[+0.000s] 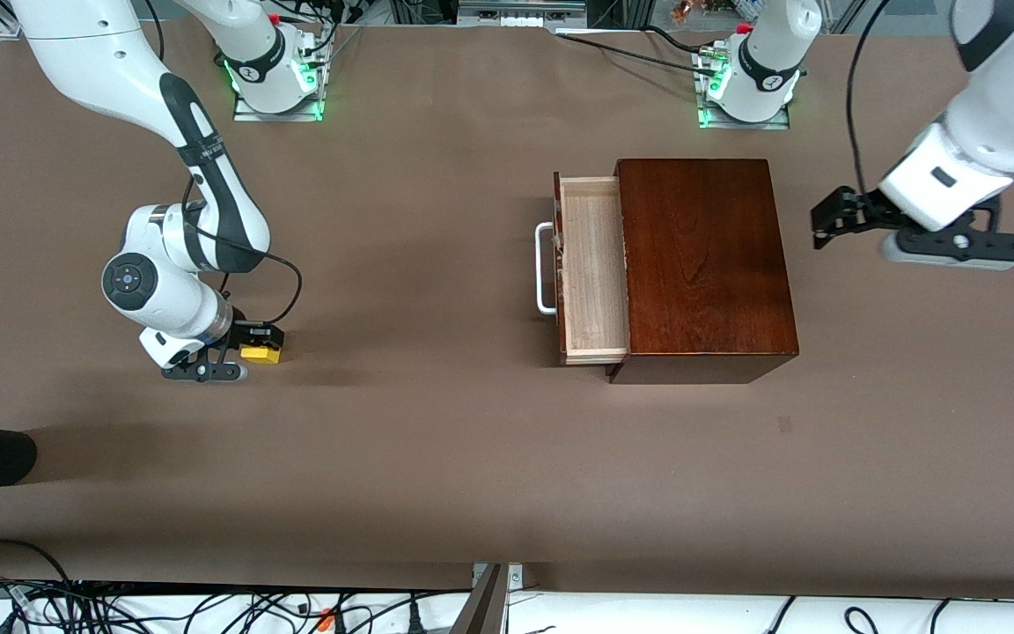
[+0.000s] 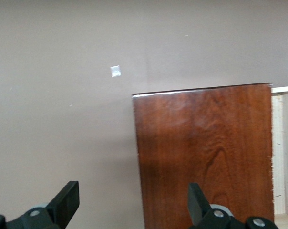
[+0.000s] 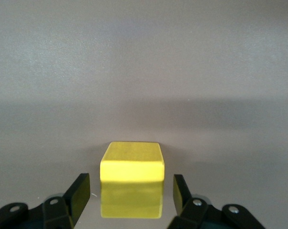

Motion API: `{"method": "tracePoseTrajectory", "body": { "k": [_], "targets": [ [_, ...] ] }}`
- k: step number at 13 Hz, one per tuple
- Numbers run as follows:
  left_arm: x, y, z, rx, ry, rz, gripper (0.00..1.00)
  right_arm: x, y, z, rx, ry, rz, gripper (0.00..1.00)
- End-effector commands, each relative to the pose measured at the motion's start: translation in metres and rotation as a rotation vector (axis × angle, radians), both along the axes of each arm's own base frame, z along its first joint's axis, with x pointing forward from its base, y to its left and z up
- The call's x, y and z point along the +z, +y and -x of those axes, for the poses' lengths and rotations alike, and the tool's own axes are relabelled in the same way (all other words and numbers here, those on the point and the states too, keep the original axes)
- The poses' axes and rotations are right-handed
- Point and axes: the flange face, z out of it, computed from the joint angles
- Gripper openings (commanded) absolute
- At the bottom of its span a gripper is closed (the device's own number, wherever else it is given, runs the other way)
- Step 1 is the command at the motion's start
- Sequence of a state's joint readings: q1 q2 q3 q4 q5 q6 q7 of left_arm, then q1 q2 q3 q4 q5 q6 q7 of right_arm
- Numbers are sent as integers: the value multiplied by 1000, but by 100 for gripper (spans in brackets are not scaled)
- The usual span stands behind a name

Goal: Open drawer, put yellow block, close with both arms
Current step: 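Grasp the yellow cube with the right gripper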

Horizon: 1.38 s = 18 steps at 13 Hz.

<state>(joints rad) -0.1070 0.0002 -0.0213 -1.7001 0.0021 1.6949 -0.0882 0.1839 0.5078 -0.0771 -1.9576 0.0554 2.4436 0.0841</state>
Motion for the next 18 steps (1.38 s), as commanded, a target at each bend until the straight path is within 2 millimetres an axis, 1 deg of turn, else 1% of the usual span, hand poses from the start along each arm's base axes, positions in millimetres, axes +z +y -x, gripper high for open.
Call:
{"method": "tracePoseTrajectory", "body": {
  "k": [1,2,3,5,8,9,10,11,12,13,14,15,16,17,18],
  "targets": [
    [8,1,7,-16,20,17,100,-2,0,-2,-23,-15,-9,79],
    [11,0,4,-23,12,13,100,-6,-2,-2,-24,-15,-8,78],
    [11,-3,5,-27,12,13,100,-8,-2,-2,-24,-17,-8,74],
    [11,-3,4,-28,10,12,100,-8,-2,-3,-24,-18,-8,53],
    [11,-1,5,-25,17,11,100,-7,0,-3,-21,-20,-8,24],
    [12,-2,6,-26,17,11,100,-6,1,-4,-12,-21,-8,16],
    [12,-2,6,-26,17,11,100,0,2,-6,4,-27,-7,15],
    [12,-2,6,-26,17,11,100,15,6,-10,26,-44,-10,15],
    [11,-1,6,-26,20,10,100,36,30,-11,98,-41,-27,15],
    [11,-1,6,-25,21,10,100,51,43,-9,153,-26,-38,15],
    [11,-2,6,-26,21,10,100,64,68,-4,198,-25,-55,15],
    [11,-2,6,-26,19,11,100,75,104,4,245,-33,-82,15],
    [12,-3,7,-26,19,10,100,86,132,10,291,-34,-99,15],
    [12,-4,7,-29,22,10,100,104,166,16,345,-17,-117,15],
    [12,-6,7,-31,22,10,100,128,196,19,394,2,-126,15]
  ]
}}
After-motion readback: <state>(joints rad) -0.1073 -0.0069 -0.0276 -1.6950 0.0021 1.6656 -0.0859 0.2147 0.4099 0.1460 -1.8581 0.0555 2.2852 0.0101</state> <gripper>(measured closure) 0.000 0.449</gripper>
